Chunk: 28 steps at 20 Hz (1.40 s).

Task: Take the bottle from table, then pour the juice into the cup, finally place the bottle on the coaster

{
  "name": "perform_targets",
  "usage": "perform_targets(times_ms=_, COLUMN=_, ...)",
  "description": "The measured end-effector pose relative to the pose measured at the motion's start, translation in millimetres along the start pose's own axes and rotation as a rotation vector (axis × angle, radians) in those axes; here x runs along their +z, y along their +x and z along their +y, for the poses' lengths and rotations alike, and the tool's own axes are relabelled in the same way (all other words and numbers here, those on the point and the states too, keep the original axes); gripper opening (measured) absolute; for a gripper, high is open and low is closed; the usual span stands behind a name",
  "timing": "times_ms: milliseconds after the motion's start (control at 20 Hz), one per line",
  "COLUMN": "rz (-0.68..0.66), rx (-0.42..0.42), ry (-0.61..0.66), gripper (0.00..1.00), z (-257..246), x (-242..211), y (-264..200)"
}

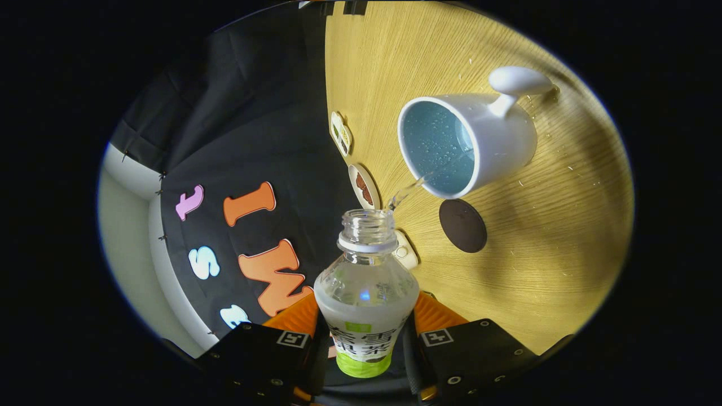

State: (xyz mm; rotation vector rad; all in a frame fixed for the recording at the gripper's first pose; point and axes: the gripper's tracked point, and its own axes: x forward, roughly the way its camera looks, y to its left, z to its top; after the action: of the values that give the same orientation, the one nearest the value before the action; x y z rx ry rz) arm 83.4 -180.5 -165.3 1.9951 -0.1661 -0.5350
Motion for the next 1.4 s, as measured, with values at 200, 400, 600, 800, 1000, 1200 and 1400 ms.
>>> perform_targets(times_ms=200, rz=-0.005, rx=0.009, ry=0.02, gripper=0.57, z=0, x=2, y=-1)
perform_targets(times_ms=400, rz=-0.02, rx=0.014, ry=0.049, gripper=0.57, z=2, x=8, y=-1)
perform_targets(times_ms=600, rz=-0.033, rx=0.013, ry=0.059, gripper=0.57, z=1, x=12, y=-1)
perform_targets(times_ms=800, rz=-0.039, rx=0.014, ry=0.068, gripper=0.57, z=4, x=13, y=6)
perform_targets(times_ms=1000, rz=-0.037, rx=0.015, ry=0.094, gripper=0.57, z=2, x=14, y=3)
perform_targets(times_ms=1200, rz=-0.039, rx=0.014, ry=0.096, gripper=0.57, z=5, x=15, y=4)
perform_targets(times_ms=1400, rz=-0.046, rx=0.017, ry=0.118, gripper=0.57, z=7, x=19, y=4)
